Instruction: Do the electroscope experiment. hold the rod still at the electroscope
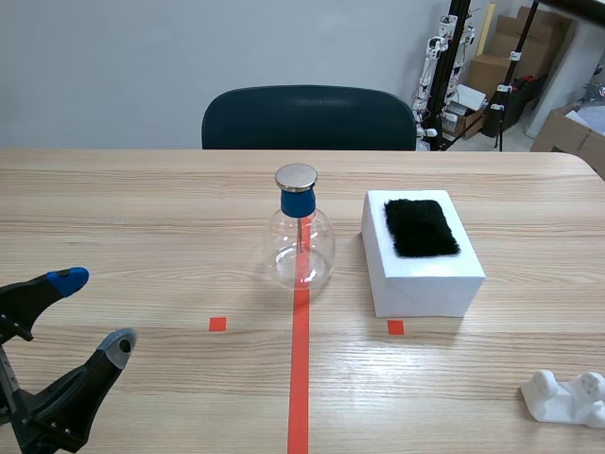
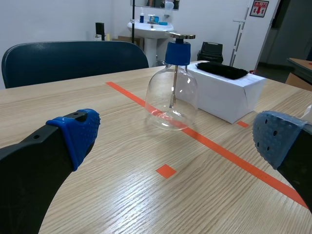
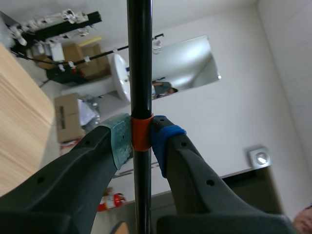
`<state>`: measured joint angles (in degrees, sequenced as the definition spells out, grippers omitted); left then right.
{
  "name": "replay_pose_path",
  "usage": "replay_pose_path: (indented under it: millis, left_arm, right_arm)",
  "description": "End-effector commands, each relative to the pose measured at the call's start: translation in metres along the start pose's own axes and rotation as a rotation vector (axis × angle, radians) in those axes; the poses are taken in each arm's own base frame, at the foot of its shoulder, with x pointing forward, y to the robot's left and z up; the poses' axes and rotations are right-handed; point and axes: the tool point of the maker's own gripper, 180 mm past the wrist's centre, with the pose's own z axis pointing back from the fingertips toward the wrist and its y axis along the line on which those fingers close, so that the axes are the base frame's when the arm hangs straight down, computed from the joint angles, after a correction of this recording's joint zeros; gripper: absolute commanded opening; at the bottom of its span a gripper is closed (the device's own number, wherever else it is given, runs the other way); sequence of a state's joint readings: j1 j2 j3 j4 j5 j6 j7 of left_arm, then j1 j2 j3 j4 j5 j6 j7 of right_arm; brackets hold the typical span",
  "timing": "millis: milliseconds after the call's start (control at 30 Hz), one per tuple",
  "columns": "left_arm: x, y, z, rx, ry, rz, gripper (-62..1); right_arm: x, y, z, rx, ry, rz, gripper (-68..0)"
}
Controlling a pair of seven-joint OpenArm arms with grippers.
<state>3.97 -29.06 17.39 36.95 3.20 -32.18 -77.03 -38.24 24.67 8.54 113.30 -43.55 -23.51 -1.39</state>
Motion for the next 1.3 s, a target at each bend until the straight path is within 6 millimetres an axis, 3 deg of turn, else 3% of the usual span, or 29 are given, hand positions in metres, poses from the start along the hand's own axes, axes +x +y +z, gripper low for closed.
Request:
replay_pose_path:
  millis: [0,167,433,633,867,1267]
  left_arm:
    - [0.008,0.004,-0.001,0.005,-0.032,-0.008,1.4]
    - [0.008,0.004,-0.001,0.005,-0.032,-0.008,1.4]
    - [0.008,0.004,-0.001,0.005,-0.032,-0.008,1.4]
    - [0.008,0.004,-0.001,0.005,-0.032,-0.008,1.4]
    - [0.008,0.004,-0.001,0.005,-0.032,-0.008,1.4]
    - [0.008,0.004,-0.001,0.005,-0.032,-0.008,1.4]
  right_arm:
    - [0.002,-0.004,-0.008,-0.033,-0.018,0.022,-67.5]
    - [0.008,-0.007,-0.024,-0.071,-0.056,0.097,-67.5]
    - [0.040,-0.002,-0.046,-0.074,-0.135,0.212,-67.6]
    - [0.061,0.021,-0.053,-0.047,-0.189,0.310,-67.6]
    - [0.068,0.050,-0.060,-0.007,-0.226,0.414,-67.6]
    - [0.083,0.072,-0.058,0.033,-0.287,0.484,-67.6]
